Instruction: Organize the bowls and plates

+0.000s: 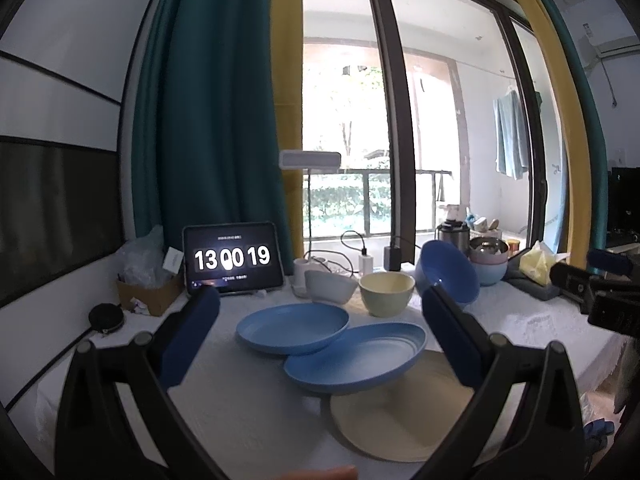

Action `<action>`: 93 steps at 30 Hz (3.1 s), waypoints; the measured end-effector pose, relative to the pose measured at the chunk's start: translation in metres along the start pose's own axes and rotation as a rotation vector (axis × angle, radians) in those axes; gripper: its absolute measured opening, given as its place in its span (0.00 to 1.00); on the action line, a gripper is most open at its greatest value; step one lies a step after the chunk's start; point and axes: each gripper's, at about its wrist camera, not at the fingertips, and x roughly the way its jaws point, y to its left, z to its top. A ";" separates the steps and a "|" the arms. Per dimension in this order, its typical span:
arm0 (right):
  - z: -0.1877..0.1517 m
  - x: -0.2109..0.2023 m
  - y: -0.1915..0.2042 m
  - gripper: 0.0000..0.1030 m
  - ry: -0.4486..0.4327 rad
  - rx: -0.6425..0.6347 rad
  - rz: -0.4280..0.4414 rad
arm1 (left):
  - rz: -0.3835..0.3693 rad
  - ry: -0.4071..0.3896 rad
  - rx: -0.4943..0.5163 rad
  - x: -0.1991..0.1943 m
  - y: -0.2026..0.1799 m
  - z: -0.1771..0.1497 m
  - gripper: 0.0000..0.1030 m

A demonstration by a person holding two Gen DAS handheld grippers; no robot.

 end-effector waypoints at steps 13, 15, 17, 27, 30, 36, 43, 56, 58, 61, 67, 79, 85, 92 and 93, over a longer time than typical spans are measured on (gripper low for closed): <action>-0.003 0.004 -0.002 0.84 0.017 0.011 -0.004 | -0.003 -0.007 -0.007 -0.001 -0.001 -0.001 0.99; -0.004 0.004 -0.003 0.84 0.018 0.012 -0.005 | -0.001 -0.009 -0.010 -0.001 0.001 -0.001 0.99; -0.003 0.004 -0.003 0.84 0.018 0.010 -0.006 | -0.001 -0.008 -0.012 -0.001 0.001 -0.002 0.99; -0.004 0.005 0.000 0.84 0.020 0.008 0.000 | 0.000 -0.009 -0.013 -0.001 0.001 -0.003 0.99; -0.004 0.004 0.000 0.84 0.017 0.011 0.003 | -0.005 -0.010 -0.011 -0.003 0.002 -0.004 0.99; -0.005 0.003 -0.001 0.84 0.021 0.009 0.006 | -0.001 -0.010 -0.015 -0.003 0.002 -0.005 0.99; -0.005 0.003 0.000 0.84 0.021 0.012 0.007 | 0.002 -0.010 -0.016 -0.003 0.004 -0.004 0.99; -0.004 0.005 0.000 0.84 0.026 0.010 0.006 | 0.003 -0.008 -0.016 -0.004 0.005 -0.004 0.99; -0.004 0.005 0.000 0.84 0.026 0.010 0.005 | 0.000 -0.007 -0.017 -0.004 0.005 -0.004 0.99; -0.004 0.005 0.001 0.84 0.028 0.010 0.007 | -0.003 -0.005 -0.018 -0.004 0.007 -0.005 0.99; -0.006 0.006 0.001 0.84 0.033 0.010 0.011 | 0.007 0.012 -0.027 -0.001 0.011 -0.007 0.99; -0.008 0.027 0.005 0.84 0.054 -0.009 0.027 | 0.007 0.112 -0.060 0.028 0.017 -0.021 0.99; -0.015 0.055 0.011 0.84 0.104 0.013 0.078 | 0.007 0.162 -0.071 0.050 0.022 -0.032 0.99; -0.020 0.094 0.020 0.84 0.189 0.052 0.156 | 0.023 0.217 -0.132 0.082 0.036 -0.042 0.99; -0.020 0.098 0.021 0.84 0.191 0.053 0.162 | 0.024 0.223 -0.139 0.086 0.038 -0.044 0.99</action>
